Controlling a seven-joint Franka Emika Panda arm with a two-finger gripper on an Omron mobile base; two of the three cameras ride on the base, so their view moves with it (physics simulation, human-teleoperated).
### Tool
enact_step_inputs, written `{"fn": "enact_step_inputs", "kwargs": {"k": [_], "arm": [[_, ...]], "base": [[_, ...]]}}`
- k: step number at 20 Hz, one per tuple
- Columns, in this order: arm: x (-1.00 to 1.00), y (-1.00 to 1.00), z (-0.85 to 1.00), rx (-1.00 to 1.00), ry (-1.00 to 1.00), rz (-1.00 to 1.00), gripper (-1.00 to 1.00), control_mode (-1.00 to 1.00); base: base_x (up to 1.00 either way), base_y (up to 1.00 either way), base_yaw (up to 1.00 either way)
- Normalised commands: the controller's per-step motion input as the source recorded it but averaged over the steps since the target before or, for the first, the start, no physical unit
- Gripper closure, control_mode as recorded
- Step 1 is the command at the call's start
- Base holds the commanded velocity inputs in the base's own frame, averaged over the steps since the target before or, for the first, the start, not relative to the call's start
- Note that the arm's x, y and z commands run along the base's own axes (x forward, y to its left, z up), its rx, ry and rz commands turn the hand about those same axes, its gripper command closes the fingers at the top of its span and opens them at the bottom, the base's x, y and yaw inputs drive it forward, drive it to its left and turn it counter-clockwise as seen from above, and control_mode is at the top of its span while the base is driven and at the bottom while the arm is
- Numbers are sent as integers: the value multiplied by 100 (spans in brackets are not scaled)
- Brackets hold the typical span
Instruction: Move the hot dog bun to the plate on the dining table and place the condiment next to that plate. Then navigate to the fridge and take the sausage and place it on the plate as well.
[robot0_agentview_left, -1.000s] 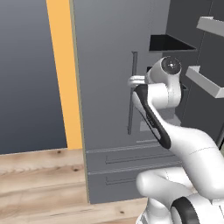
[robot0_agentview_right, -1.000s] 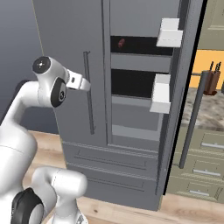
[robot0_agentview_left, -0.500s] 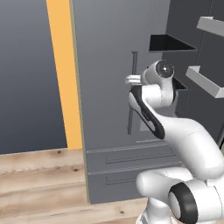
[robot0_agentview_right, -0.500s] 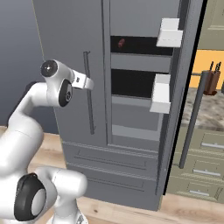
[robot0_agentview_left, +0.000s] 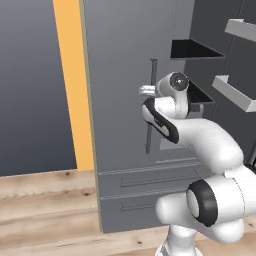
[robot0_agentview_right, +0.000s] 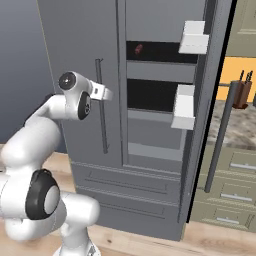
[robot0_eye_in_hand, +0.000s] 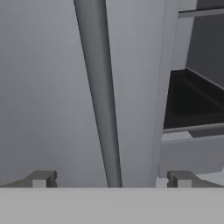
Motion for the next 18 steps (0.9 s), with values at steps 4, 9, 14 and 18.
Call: {"fn": "enact_step_inputs", "kwargs": {"k": [4, 9, 14, 18], "arm": [[57, 0, 0, 0, 0, 0, -100, -100], [51, 0, -3, 0, 0, 0, -100, -100], [57, 0, -7, 0, 0, 0, -100, -100], [63, 1, -17, 0, 0, 0, -100, -100]], "base": [[0, 0, 0], [0, 0, 0], [0, 0, 0], [0, 0, 0]]}}
